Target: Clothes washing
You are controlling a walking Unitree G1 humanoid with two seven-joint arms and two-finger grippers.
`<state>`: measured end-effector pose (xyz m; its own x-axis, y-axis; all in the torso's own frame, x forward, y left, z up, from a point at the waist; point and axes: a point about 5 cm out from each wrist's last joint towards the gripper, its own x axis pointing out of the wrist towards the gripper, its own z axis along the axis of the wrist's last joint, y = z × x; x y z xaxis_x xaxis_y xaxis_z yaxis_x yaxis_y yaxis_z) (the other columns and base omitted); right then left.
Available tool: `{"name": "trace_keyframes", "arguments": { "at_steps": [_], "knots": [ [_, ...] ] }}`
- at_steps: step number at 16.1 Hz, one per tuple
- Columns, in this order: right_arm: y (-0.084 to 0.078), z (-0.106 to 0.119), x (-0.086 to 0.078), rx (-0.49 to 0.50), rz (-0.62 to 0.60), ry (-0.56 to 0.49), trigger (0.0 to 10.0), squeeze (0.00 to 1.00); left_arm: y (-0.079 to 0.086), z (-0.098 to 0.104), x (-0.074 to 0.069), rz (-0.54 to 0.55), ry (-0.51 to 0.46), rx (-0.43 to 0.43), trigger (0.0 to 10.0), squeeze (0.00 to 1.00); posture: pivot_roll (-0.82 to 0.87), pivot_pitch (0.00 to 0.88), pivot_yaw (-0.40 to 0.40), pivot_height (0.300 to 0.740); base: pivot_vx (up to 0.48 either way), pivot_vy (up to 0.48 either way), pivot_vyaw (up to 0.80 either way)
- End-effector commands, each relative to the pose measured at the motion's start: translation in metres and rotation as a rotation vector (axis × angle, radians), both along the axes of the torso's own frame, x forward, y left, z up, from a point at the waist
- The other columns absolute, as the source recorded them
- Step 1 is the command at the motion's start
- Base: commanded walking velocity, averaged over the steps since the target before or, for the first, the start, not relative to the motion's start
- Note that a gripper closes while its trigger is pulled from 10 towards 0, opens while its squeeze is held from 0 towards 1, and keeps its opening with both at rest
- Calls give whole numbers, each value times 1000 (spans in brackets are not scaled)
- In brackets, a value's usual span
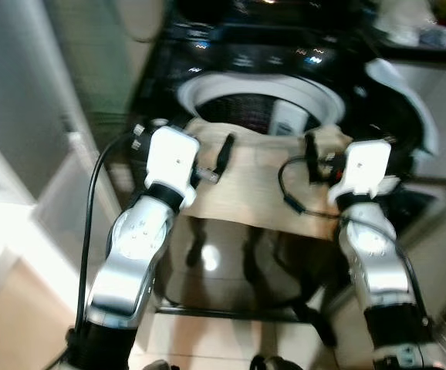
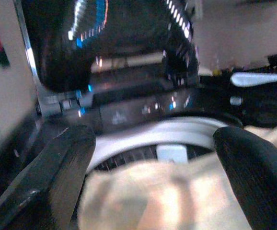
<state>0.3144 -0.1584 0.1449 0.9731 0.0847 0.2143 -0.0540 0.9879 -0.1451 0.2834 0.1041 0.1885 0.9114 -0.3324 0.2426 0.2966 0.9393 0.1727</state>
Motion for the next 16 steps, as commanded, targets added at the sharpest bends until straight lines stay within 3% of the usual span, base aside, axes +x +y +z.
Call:
{"name": "trace_keyframes", "arguments": {
  "at_steps": [1,4,11,13,16],
  "knots": [
    [12,2,1,-24,61,16,10000,0,3,-2,1,50,9,12,10000,0,-11,22,-5,740,0,0,-525],
    [35,8,19,-8,178,52,10000,0,5,-5,3,156,-5,25,10000,0,53,6,-62,740,-136,-85,0],
    [33,5,31,-29,150,68,10000,0,7,-3,6,153,-22,33,10000,0,57,0,-54,740,-381,-292,0],
    [30,2,32,-36,133,81,10000,0,7,-2,7,145,-29,30,10000,0,48,3,-46,740,0,0,-322],
    [35,25,30,-58,168,-24,10000,0,6,-2,8,136,-33,16,10000,0,36,5,-40,740,0,0,-625]
  ]
}}
